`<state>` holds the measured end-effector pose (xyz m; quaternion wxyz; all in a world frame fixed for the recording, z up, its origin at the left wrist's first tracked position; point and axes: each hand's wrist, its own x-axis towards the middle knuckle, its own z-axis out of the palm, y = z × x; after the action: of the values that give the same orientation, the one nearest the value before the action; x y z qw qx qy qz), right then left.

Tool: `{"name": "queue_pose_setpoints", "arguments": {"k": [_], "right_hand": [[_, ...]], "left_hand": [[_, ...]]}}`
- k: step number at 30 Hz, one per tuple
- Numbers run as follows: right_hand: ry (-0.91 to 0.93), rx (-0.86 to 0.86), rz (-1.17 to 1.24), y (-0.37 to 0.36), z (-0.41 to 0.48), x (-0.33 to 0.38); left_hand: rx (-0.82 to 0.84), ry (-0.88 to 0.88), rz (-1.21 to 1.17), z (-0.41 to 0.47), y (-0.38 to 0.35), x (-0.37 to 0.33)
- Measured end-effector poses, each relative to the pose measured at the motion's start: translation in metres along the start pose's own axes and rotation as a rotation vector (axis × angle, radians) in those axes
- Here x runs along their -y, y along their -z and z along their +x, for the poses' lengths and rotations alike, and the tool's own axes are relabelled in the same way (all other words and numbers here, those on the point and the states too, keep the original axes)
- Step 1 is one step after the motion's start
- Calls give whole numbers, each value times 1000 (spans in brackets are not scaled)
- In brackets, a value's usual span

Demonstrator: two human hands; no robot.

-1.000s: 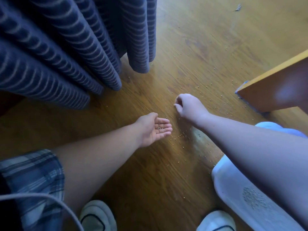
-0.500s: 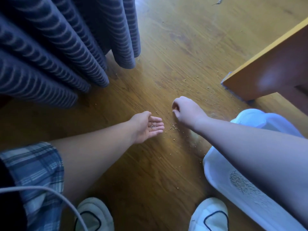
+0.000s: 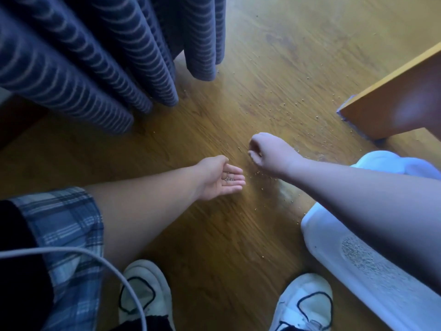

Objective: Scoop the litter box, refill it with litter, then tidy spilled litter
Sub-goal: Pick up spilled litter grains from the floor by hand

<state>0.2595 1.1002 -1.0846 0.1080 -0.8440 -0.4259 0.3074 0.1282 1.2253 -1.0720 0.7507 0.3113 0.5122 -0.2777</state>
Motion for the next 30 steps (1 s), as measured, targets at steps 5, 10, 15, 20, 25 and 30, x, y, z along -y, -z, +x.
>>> {"name": "queue_pose_setpoints", "arguments": {"k": [5,10,15,20,25,30], "right_hand": [[115,72,115,4,-34,15],[-10,8,77,3,-56,-17],[34,130,-109,-18,-61,-27],[111,218,-218,-25,-58,-19],[125,219,-313,-33,-53,-19],[131,242,-285,-31,-55,-11]], "left_hand": [[102,-14,-34,1,-14,5],[30,14,135,5,-25,18],[-46,70,272,8,-10,24],[-6,105,269,5,-1,21],[-1,128,250,13,7,27],[-10,107,245,11,7,32]]}}
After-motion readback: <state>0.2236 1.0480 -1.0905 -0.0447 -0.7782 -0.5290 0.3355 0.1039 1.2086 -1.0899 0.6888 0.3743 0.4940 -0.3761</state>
